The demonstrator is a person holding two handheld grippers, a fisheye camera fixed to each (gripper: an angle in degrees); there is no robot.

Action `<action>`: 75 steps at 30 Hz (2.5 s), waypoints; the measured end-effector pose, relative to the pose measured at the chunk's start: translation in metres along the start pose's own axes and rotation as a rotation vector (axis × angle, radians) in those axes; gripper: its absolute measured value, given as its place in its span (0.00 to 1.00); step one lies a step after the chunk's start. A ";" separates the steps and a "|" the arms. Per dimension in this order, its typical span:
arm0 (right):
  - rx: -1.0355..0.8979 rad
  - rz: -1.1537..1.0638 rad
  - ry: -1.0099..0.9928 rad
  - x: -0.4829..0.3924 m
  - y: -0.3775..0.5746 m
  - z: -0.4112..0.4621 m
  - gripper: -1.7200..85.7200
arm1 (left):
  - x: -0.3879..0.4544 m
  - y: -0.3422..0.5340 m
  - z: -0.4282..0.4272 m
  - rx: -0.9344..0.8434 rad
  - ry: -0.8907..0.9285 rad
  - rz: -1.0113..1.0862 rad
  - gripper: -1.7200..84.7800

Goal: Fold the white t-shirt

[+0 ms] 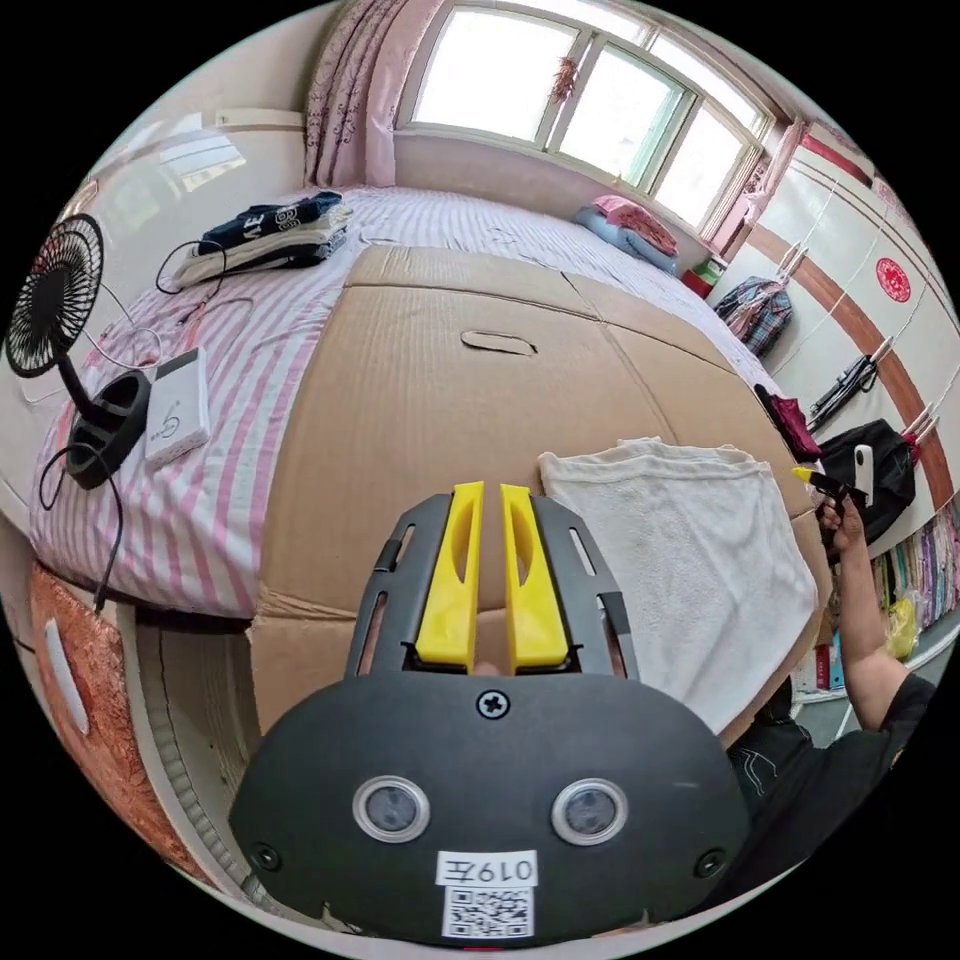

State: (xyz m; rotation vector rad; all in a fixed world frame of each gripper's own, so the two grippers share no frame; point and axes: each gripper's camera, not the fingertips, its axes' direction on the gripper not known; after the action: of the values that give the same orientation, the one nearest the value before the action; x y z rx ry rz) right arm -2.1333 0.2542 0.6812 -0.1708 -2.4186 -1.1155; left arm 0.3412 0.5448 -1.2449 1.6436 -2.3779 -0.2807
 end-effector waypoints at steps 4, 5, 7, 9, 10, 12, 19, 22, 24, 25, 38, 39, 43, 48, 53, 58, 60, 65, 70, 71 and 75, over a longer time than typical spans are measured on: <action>0.185 -0.234 0.215 -0.104 0.064 -0.002 0.07 | 0.075 0.060 -0.068 0.165 -0.039 0.178 0.03; 0.245 -0.303 0.272 -0.139 0.088 0.003 0.07 | 0.102 0.086 -0.086 0.213 0.034 0.229 0.03; 0.343 -0.373 0.308 -0.183 0.124 0.019 0.08 | 0.141 0.124 -0.100 0.252 0.128 0.310 0.03; 0.440 -0.414 0.289 -0.219 0.158 0.042 0.07 | 0.183 0.163 -0.097 0.218 0.120 0.349 0.03; 0.470 -0.442 0.271 -0.239 0.177 0.063 0.04 | 0.191 0.171 -0.094 0.203 0.116 0.350 0.03; 0.477 -0.478 0.264 -0.265 0.200 0.098 0.02 | 0.217 0.196 -0.081 0.146 0.058 0.338 0.03; 0.318 -0.447 0.295 -0.327 0.239 0.218 0.02 | 0.259 0.234 -0.066 0.063 -0.002 0.271 0.04; 0.300 -0.478 0.315 -0.360 0.260 0.247 0.08 | 0.293 0.253 -0.080 0.109 -0.031 0.293 0.04; 0.209 -0.541 0.432 -0.388 0.271 0.273 0.09 | 0.347 0.279 -0.097 0.154 -0.064 0.477 0.05; 0.139 -0.597 0.538 -0.407 0.280 0.294 0.10 | 0.362 0.287 -0.099 0.154 -0.094 0.530 0.05; -0.298 -0.966 1.076 -0.525 0.323 0.485 0.12 | 0.535 0.383 -0.072 -0.029 -0.544 1.034 0.06; -0.309 -0.968 1.087 -0.528 0.322 0.491 0.12 | 0.543 0.388 -0.071 -0.043 -0.570 1.048 0.06; -0.376 -0.993 1.142 -0.545 0.317 0.527 0.10 | 0.562 0.397 -0.069 -0.083 -0.593 1.072 0.04; -0.429 -1.051 1.210 -0.563 0.317 0.570 0.06 | 0.587 0.406 -0.064 -0.137 -0.642 1.098 0.03; -0.411 -1.042 1.257 -0.580 0.317 0.603 0.02 | 0.601 0.418 -0.062 -0.137 -0.702 1.113 0.03; -0.396 -1.020 1.282 -0.590 0.313 0.623 0.01 | 0.605 0.420 -0.069 -0.173 -0.691 1.121 0.03; -0.393 -1.008 1.280 -0.592 0.311 0.628 0.02 | 0.604 0.421 -0.075 -0.184 -0.673 1.124 0.03; -0.371 -1.036 1.263 -0.596 0.317 0.652 0.05 | 0.602 0.429 -0.076 -0.162 -0.697 1.132 0.03; -0.313 -0.993 1.232 -0.600 0.322 0.652 0.11 | 0.588 0.432 -0.096 -0.126 -0.647 1.082 0.04; -0.302 -0.958 1.194 -0.600 0.323 0.646 0.11 | 0.580 0.431 -0.105 -0.115 -0.618 1.047 0.05; -0.216 -0.881 1.077 -0.603 0.328 0.629 0.11 | 0.545 0.419 -0.141 0.043 -0.508 0.851 0.09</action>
State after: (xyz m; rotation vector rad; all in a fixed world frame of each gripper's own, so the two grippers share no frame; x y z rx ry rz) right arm -1.7299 0.9883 0.2747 1.2087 -1.3404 -1.2965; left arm -0.1751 0.1778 -0.9430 0.4637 -3.2007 -0.5127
